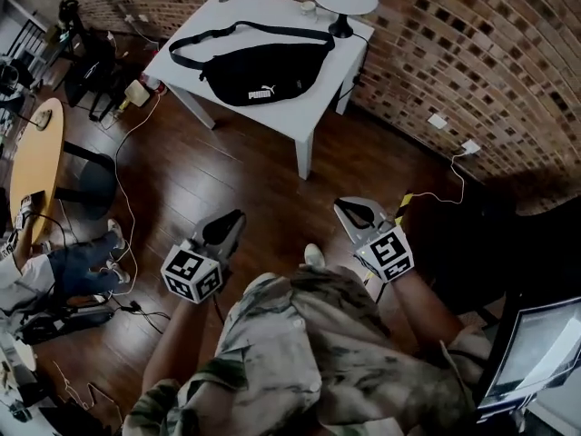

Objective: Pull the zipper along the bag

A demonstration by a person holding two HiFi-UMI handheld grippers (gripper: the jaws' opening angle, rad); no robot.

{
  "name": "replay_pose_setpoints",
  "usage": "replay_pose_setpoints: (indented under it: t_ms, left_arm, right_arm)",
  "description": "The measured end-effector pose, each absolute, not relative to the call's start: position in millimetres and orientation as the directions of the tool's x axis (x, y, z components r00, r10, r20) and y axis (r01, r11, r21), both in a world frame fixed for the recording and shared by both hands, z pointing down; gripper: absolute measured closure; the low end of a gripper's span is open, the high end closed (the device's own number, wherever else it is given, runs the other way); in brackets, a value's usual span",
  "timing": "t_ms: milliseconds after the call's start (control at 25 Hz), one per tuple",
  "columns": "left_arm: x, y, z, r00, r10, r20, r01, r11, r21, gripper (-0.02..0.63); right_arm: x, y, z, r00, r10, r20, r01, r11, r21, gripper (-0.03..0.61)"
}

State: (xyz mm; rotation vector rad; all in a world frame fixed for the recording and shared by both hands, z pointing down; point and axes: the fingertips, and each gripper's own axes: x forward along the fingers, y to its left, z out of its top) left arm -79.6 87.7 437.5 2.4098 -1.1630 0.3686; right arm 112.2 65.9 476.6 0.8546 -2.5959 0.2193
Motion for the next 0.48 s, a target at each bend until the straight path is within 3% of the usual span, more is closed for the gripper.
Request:
replay_pose_setpoints:
  t_ms: [480]
  left_arm:
    - [-117.3,293.2,402.9,0.748,-0.592,0.299,-0.663,-0.690,0.292,0.575]
  right_arm:
    - [22.4,268.9,414.3,-0.722,-0.597,0.349,-0.634,0.773,0.011,0.561]
